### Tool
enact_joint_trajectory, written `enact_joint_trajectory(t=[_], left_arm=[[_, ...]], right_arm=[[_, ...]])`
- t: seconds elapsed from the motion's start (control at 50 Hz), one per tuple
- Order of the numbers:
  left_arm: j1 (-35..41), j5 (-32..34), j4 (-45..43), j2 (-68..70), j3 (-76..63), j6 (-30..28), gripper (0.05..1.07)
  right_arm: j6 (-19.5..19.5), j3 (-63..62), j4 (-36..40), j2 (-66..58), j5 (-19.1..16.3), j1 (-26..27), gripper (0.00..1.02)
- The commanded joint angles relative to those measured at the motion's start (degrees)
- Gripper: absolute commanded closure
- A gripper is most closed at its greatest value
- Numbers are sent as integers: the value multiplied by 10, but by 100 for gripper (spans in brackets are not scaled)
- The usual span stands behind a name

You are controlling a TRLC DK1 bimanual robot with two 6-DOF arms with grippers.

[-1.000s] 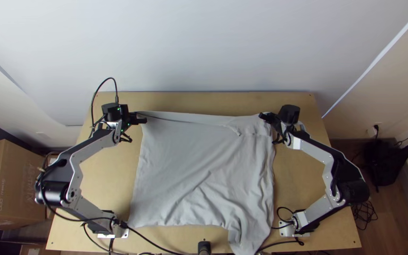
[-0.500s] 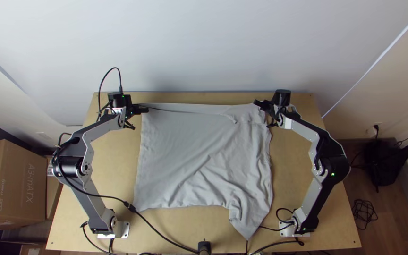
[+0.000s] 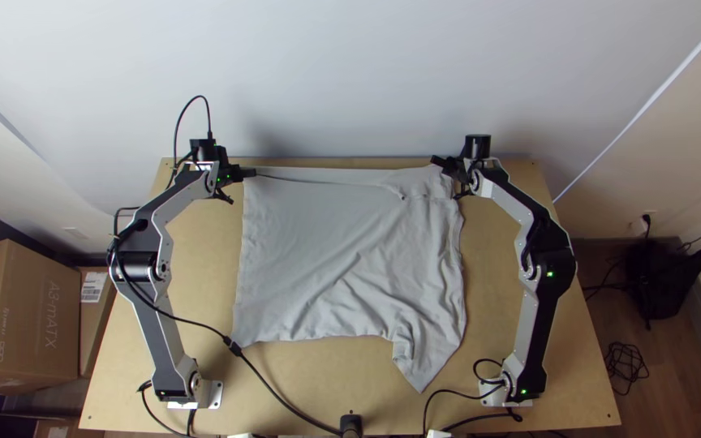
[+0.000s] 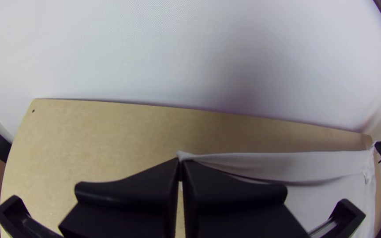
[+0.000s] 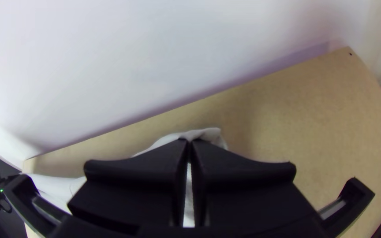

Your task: Fold the t-shirt

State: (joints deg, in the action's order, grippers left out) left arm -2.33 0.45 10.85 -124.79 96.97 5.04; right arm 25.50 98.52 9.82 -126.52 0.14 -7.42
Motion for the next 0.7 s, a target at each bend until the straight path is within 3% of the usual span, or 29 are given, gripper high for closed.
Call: enact_joint_trajectory(t=[0.0, 0.26, 0.68], left_arm=[[-14, -12, 19, -12, 36, 24, 105], [-7, -2, 122, 17, 56, 39, 105], [-6, 33, 109, 124, -77, 41, 105]], right_arm=[[5, 50, 24, -24, 10, 7, 100], [21, 111, 119, -22, 6, 4, 100], [21, 71, 194, 51, 6, -6, 100]])
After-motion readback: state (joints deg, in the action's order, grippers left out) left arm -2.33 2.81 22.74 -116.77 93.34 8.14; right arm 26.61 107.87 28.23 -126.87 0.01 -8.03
